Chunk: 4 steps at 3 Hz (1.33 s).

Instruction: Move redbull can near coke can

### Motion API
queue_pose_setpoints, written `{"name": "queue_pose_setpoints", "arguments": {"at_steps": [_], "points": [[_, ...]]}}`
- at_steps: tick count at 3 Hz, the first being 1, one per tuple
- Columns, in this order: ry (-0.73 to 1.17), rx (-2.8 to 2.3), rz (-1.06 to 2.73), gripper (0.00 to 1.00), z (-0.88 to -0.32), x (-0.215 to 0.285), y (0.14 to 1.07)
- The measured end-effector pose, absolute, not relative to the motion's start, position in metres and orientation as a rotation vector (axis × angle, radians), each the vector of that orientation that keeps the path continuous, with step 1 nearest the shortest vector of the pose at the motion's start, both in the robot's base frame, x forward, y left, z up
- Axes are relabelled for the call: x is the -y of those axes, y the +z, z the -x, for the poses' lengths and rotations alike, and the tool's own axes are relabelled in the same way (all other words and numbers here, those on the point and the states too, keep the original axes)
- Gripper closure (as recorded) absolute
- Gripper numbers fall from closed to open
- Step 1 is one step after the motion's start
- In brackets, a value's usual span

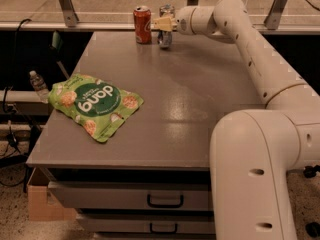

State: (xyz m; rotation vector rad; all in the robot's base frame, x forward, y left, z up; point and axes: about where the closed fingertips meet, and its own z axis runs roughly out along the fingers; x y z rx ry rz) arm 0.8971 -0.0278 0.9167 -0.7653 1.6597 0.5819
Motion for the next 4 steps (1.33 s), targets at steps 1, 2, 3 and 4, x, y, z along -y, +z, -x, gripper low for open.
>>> {"name": "queue_pose_setpoints", "arguments": {"at_steps": [1,2,3,4], "points": [[0.595,-1.679,0.771,0.23,-0.900,0.023,0.907],[0.614,-1.679,0.772,0.02,-0.902,0.018,0.904],[0.645,-1.665,0.774,0.00,-0.901,0.011,0.905],[0.656,-1.611,0.771,0.00,-0.893,0.028,0.917]]}}
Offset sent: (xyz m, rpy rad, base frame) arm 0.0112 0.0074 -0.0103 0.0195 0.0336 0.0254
